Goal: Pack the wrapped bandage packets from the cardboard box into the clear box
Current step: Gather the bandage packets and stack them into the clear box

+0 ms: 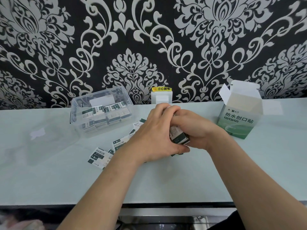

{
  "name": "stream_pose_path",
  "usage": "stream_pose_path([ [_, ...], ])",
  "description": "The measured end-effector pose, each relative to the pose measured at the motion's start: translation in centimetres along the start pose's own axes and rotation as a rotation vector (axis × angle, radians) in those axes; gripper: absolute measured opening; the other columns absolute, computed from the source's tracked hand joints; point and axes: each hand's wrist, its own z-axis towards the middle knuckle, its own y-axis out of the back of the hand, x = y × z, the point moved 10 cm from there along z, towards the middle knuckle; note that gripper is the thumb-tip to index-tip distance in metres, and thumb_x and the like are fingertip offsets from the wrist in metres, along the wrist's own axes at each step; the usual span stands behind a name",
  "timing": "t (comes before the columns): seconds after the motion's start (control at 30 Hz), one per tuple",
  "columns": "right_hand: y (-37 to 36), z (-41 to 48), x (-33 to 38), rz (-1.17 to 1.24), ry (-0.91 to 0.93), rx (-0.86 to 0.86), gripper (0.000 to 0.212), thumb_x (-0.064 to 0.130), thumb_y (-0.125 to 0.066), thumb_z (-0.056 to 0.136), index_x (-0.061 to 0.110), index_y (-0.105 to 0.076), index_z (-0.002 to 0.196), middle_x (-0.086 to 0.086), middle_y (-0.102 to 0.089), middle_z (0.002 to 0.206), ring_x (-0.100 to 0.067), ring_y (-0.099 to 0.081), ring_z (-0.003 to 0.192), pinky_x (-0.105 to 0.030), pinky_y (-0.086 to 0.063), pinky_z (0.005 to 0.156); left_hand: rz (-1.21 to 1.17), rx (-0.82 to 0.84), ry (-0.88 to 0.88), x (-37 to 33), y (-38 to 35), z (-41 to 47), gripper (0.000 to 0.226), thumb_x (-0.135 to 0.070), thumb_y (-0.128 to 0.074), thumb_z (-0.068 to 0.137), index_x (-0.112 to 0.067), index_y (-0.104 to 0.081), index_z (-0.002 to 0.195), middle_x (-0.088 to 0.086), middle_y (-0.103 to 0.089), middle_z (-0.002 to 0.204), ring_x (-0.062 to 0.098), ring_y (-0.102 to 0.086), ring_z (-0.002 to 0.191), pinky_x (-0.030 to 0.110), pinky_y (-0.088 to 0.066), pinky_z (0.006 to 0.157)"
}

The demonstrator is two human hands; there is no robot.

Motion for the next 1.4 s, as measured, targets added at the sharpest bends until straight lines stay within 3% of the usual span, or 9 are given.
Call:
stream_pose_path([
  [0.07,0.1,-0.1,0.2,-0.012,0.026,-0.019,0.022,-0.003,-0.043,0.091,-0.008,-0.059,0.105,-0.020,-0.052,0.084,-0.031,-0.054,0.075,-0.029,-0.044,0.054,-0.001,-0.044,-0.024,-0.2,0.3,0.1,0.092,-0.037,-0.084,0.062,-0.033,-0.033,0.138,-0.021,-0.024,0.130,0.008,-0.038,0.124,0.034,-0.046,0.097],
  [0.2,1.4,-0.4,0.9,-0.057,0.057,-0.127,0.017,-0.002,-0.042,0.092,0.007,-0.051,0.081,-0.002,-0.046,0.054,-0.012,-0.039,0.043,-0.021,-0.030,0.040,-0.048,-0.131,-0.047,-0.3,1.1,-0.1,0.094,-0.032,-0.083,0.066,-0.033,-0.031,0.144,-0.018,-0.029,0.135,0.005,-0.037,0.126,0.023,-0.042,0.098],
  [0.27,3.4,-0.5,1.3,-0.247,0.084,-0.263,0.018,0.001,-0.040,0.095,0.014,-0.051,0.101,0.000,-0.049,0.062,-0.010,-0.037,0.042,-0.021,-0.029,0.038,-0.071,-0.135,0.042,0.8,1.7,-0.2,0.096,-0.039,-0.083,0.067,-0.038,-0.027,0.144,-0.019,-0.033,0.135,0.000,-0.034,0.125,0.016,-0.034,0.094],
  [0.37,6.0,-1.0,1.8,-0.545,0.107,-0.427,0.033,0.005,-0.035,0.098,0.031,-0.045,0.116,0.000,-0.049,0.071,-0.012,-0.040,0.047,-0.020,-0.031,0.037,0.159,-0.016,0.180,2.9,1.1,-0.4,0.056,-0.049,-0.077,0.073,-0.039,-0.052,0.122,-0.016,-0.051,0.112,0.006,-0.050,0.102,0.024,-0.040,0.080],
  [0.53,7.4,-1.2,1.3,-0.619,0.058,-0.513,0.017,0.022,-0.037,0.100,0.018,-0.054,0.096,-0.001,-0.046,0.068,-0.017,-0.040,0.053,-0.021,-0.033,0.040,0.390,0.106,0.203,2.9,-2.1,-0.6,0.045,-0.058,-0.072,0.072,-0.030,-0.062,0.106,-0.008,-0.062,0.097,0.016,-0.057,0.094,0.031,-0.047,0.076],
  [0.73,8.3,-1.2,1.0,-0.616,0.049,-0.534,0.016,0.029,-0.050,0.096,0.015,-0.052,0.089,0.001,-0.046,0.065,-0.014,-0.040,0.052,-0.023,-0.034,0.045,0.315,0.083,0.253,3.7,-2.5,-0.1,0.033,-0.043,-0.078,0.074,-0.029,-0.064,0.101,-0.007,-0.065,0.094,0.018,-0.059,0.094,0.027,-0.043,0.073],
  [0.97,7.5,-2.0,0.0,-0.979,-0.068,-0.327,0.024,0.026,-0.078,0.078,0.015,-0.063,0.093,0.002,-0.058,0.082,-0.010,-0.045,0.057,-0.020,-0.034,0.046,0.351,0.086,0.230,3.1,-2.9,-0.2,0.040,-0.052,-0.078,0.070,-0.028,-0.064,0.099,-0.007,-0.065,0.097,0.017,-0.057,0.094,0.028,-0.041,0.071],
  [1.23,7.8,-2.0,-0.1,-1.013,-0.082,-0.344,0.023,0.014,-0.079,0.076,0.019,-0.063,0.091,0.002,-0.059,0.080,-0.011,-0.049,0.062,-0.020,-0.037,0.048,0.297,0.108,0.240,3.1,-3.5,0.1,0.039,-0.044,-0.082,0.071,-0.026,-0.065,0.102,-0.005,-0.061,0.104,0.016,-0.054,0.100,0.027,-0.039,0.076],
  [1.4,7.7,-2.4,0.6,-0.774,-0.001,-0.279,0.019,0.015,-0.080,0.077,0.016,-0.066,0.091,-0.001,-0.054,0.069,-0.010,-0.040,0.050,-0.018,-0.032,0.041,0.210,0.171,0.296,3.4,-3.0,-0.4,0.024,-0.039,-0.075,0.079,-0.021,-0.062,0.070,-0.006,-0.056,0.067,0.016,-0.051,0.070,0.027,-0.035,0.058],
])
